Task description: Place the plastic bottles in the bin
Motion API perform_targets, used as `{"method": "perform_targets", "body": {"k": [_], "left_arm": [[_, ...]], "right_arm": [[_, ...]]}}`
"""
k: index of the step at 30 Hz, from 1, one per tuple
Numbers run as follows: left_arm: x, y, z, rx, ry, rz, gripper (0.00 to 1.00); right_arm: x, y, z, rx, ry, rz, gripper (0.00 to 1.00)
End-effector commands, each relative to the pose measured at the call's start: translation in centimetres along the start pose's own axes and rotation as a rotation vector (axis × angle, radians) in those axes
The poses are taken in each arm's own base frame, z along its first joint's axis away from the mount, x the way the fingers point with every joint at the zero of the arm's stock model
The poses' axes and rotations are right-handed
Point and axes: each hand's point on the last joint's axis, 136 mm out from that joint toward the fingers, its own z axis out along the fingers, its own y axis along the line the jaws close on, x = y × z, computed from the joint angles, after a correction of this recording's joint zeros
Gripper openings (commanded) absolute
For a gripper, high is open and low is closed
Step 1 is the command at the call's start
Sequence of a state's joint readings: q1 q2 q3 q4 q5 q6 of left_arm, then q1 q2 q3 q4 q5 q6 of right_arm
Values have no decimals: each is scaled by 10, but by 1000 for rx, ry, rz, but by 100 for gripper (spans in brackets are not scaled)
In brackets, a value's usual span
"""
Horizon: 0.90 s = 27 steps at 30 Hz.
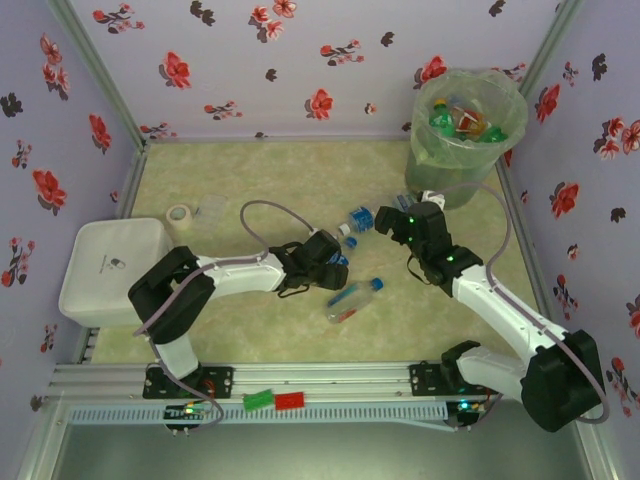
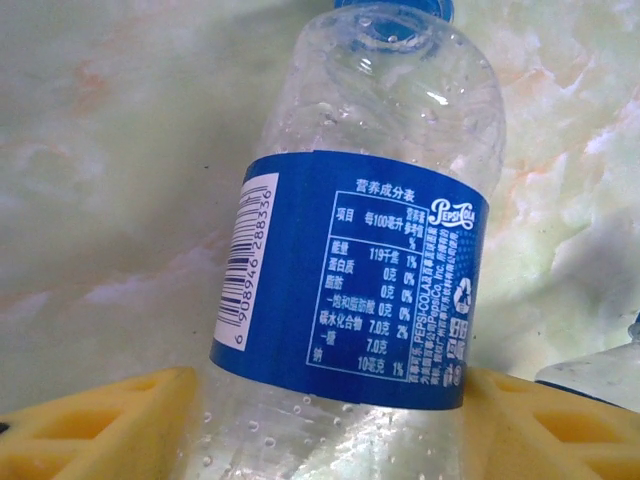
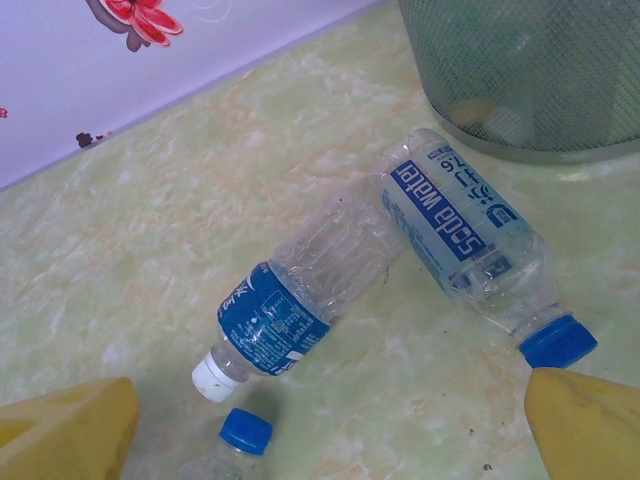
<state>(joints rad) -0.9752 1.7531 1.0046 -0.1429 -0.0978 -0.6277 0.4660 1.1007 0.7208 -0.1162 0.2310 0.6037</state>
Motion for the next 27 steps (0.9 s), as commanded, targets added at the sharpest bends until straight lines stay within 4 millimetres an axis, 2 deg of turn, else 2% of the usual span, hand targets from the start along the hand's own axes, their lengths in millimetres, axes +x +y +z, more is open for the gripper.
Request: {"method": "perform_targets", "body": {"k": [1, 13, 17, 19, 22, 27], "left_arm": [[5, 11, 7, -47, -1, 11, 66], [7, 16, 17, -64, 16, 37, 68], [3, 14, 14, -47, -9, 46, 56], [-1, 13, 9, -38, -33, 45, 54], [-7, 14, -2, -24, -83, 35, 51], [-30, 6, -36, 61, -230, 4, 50]], "right_arm": [[-5, 8, -1, -26, -7, 21, 100], [-6, 15, 0, -47, 10, 29, 100], [-3, 19, 3, -64, 28, 38, 100], [1, 21, 7, -72, 41, 46, 100], [4, 35, 10, -139, 74, 60, 100], [4, 76, 14, -324, 131, 94, 100]]}}
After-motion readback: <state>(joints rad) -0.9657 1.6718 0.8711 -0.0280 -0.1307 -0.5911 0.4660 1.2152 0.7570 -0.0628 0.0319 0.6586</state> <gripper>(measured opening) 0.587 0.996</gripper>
